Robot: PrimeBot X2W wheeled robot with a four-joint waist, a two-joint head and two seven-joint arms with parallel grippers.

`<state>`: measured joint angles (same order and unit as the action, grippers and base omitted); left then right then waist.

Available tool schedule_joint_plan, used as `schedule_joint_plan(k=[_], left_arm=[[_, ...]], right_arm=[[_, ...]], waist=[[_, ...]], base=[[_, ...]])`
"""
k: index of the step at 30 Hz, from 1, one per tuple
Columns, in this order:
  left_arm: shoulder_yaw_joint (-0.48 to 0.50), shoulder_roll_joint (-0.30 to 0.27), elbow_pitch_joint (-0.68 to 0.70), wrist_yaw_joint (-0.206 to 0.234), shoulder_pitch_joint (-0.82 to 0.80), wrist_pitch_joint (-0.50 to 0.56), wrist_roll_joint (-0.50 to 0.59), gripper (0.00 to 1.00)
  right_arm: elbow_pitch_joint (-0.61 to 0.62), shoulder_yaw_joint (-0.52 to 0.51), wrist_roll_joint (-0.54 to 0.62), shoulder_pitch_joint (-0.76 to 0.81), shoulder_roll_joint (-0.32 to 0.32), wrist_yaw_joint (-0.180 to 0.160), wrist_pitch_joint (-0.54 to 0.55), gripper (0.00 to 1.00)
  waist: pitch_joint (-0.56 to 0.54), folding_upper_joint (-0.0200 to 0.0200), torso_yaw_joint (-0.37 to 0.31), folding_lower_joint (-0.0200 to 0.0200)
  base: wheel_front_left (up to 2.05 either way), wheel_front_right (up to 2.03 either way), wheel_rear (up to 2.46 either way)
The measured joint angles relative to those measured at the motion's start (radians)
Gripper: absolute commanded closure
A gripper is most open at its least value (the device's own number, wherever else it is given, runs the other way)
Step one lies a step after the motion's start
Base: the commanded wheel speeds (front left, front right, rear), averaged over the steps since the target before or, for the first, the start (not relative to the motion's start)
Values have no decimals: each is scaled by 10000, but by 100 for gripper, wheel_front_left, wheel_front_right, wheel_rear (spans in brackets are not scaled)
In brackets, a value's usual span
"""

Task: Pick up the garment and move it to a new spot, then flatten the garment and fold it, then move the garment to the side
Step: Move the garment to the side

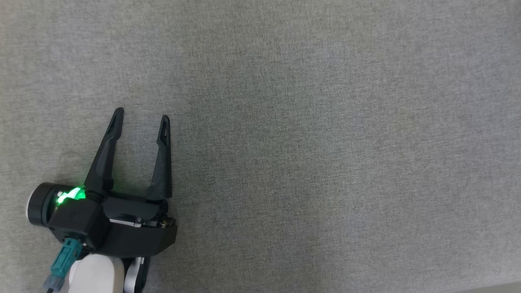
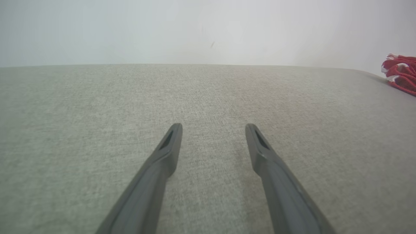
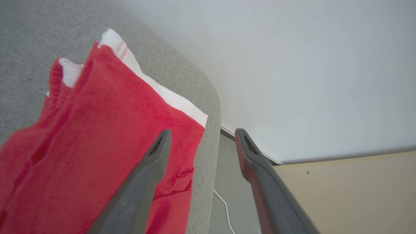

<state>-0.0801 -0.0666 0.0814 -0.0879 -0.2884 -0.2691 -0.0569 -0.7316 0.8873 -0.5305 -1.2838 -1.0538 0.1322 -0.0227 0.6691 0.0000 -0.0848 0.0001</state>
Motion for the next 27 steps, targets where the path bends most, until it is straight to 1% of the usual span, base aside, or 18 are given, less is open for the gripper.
schedule_joint_plan(k=[3, 7, 10, 13, 17, 21, 27], left_arm=[[61, 52, -142, 44, 15, 6, -63, 0], [244, 94, -349, 88, 331, 23, -234, 0], [462, 94, -468, 140, 780, 50, -341, 0], [652, 104, -456, 203, 1185, 52, -410, 0], [888, 121, -420, 267, 1760, 52, -502, 0], [1032, 140, -466, 270, 2128, 52, -593, 0], [1152, 146, -522, 274, 2447, 52, -704, 0]], right_arm=[[-228, -293, -71, -12, 234, 0, -518, 0], [-384, -675, -316, 344, 748, -2, -1342, 0], [-360, -1032, -416, 712, 1239, -2, -1923, 0], [-176, -1360, -322, 1208, 1772, -2, -2240, 0], [328, -2082, -38, 1987, 2552, -2, -2372, 0], [1246, -3452, 384, 3174, 3298, -2, -2391, 0], [2911, -5367, 1475, 5683, 4381, -2, -2410, 0]], waist=[[-231, 2, 51, 1], [-719, 3, 116, 2], [-1184, 2, 156, 1], [-1696, 2, 181, 1], [-2420, 1, 191, 0], [-3131, 0, 201, 0], [-4115, 0, 267, -2]], base=[[0, 0, 0], [0, 0, 0], [0, 0, 0], [0, 0, 0], [0, 0, 0], [0, 0, 0], [0, 0, 0]])
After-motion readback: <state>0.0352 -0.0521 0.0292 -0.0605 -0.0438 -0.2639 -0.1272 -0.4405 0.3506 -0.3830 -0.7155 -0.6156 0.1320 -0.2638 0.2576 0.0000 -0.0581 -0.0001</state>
